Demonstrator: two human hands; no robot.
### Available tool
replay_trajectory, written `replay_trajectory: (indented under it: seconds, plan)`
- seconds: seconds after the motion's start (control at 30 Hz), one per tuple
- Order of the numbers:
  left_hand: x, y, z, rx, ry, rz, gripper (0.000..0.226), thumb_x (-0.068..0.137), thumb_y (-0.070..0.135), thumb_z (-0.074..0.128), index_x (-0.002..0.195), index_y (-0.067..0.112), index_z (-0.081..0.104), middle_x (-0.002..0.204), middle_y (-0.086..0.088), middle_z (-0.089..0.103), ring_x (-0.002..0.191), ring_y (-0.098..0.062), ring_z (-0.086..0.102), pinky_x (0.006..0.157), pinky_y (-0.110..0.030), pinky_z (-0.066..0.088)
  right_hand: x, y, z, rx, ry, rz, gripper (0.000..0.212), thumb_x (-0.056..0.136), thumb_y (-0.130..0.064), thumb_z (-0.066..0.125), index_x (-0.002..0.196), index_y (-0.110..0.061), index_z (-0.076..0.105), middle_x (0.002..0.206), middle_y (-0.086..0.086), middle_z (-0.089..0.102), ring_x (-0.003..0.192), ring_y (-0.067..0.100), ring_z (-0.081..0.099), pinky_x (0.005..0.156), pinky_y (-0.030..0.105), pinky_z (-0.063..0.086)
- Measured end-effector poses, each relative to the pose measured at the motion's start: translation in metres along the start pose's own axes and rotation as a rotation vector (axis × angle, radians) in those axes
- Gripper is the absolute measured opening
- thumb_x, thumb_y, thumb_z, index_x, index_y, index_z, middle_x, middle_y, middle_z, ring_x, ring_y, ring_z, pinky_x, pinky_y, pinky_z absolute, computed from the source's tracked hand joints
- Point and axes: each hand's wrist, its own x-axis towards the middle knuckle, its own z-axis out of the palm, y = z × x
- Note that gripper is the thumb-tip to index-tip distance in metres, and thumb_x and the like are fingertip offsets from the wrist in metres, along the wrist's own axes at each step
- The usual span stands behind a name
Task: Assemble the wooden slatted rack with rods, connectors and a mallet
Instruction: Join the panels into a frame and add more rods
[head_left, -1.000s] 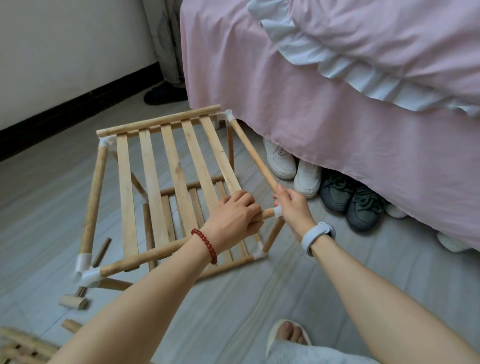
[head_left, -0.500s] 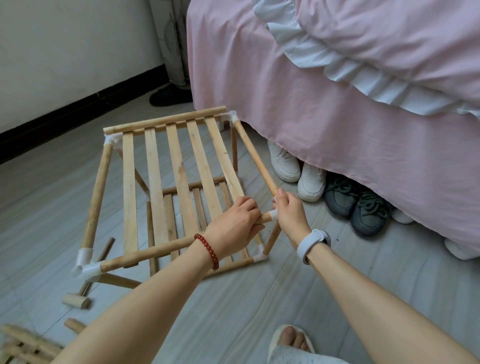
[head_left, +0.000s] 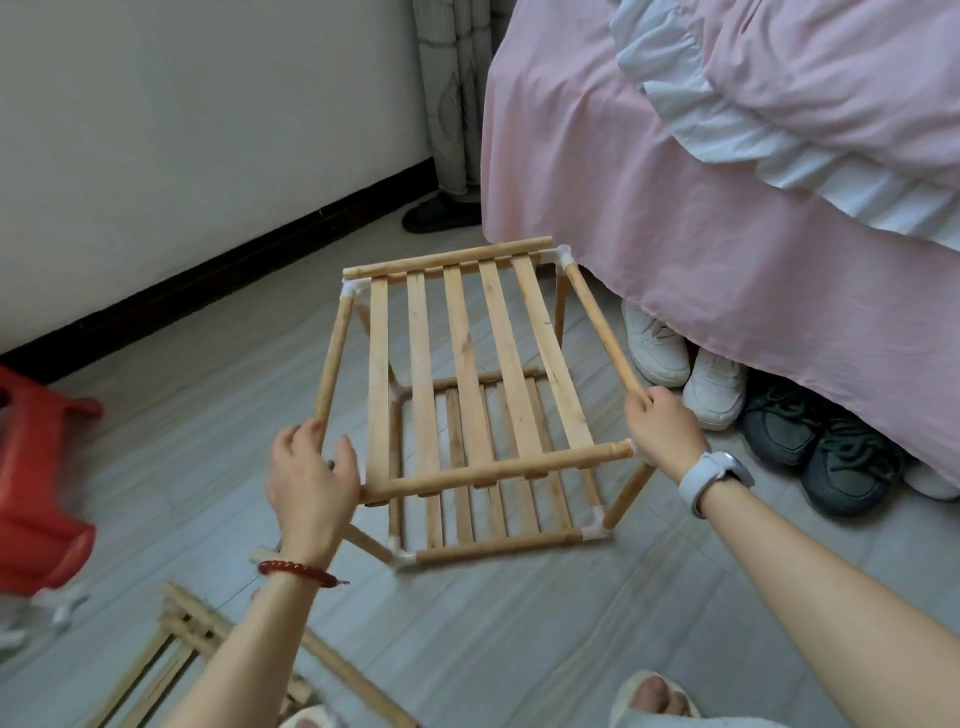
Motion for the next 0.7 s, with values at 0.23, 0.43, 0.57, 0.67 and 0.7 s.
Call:
replay_trajectory:
  seconds: [0.23,0.43,0.57,0.67,0.7]
  plan:
    - [0.022,-0.030,-0.030,-0.965,-0.486,-0.673,0.044,0.102,0.040,0.034,0.102,0.002,0.055,0.095,-0.015,0.066,0.096,-0.030,0.061,0.093,-0.043,0.045,-0.002,-0.006,0.002,0.449,0.009,0.087,0.027,0.095,-0.021,0.045,0.092,0.001,0.060,0.064,0.010,0.058,0.068,0.030,0.059,0.069,0.035,0.046]
    - [0.043,-0.035,-0.035,-0.850,-0.750,-0.632,0.034,0.080,0.044,0.059,0.077,0.016,0.040,0.061,-0.003,0.051,0.054,-0.020,0.055,0.073,-0.034,0.048,0.011,-0.004,-0.010,0.750,-0.401,0.248,0.032,0.098,-0.032,0.047,0.082,-0.005,0.052,0.049,0.005,0.049,0.049,0.020,0.050,0.055,0.031,0.043]
    - [0.050,-0.044,-0.027,-0.944,-0.719,-0.652,0.031,0.086,0.036,0.056,0.070,0.018,0.037,0.049,0.003,0.034,0.042,-0.014,0.041,0.064,-0.026,0.047,0.021,-0.007,-0.003,0.845,-0.468,0.255,0.030,0.099,-0.030,0.045,0.078,-0.008,0.047,0.045,0.001,0.042,0.041,0.014,0.041,0.040,0.020,0.039]
    - [0.056,-0.041,-0.021,-1.019,-0.731,-0.672,0.031,0.082,0.034,0.057,0.067,0.019,0.034,0.046,0.004,0.028,0.037,-0.012,0.035,0.068,-0.028,0.044,0.024,-0.003,-0.004,0.876,-0.489,0.254,0.031,0.099,-0.029,0.044,0.073,-0.012,0.044,0.043,-0.002,0.036,0.039,0.011,0.035,0.037,0.018,0.033]
    - [0.055,-0.041,-0.018,-1.011,-0.737,-0.668,0.033,0.081,0.035,0.057,0.066,0.019,0.033,0.046,0.004,0.027,0.037,-0.012,0.034,0.064,-0.028,0.045,0.024,-0.002,-0.005,0.872,-0.503,0.259,0.032,0.099,-0.029,0.044,0.071,-0.012,0.043,0.043,-0.001,0.035,0.040,0.011,0.034,0.038,0.017,0.032]
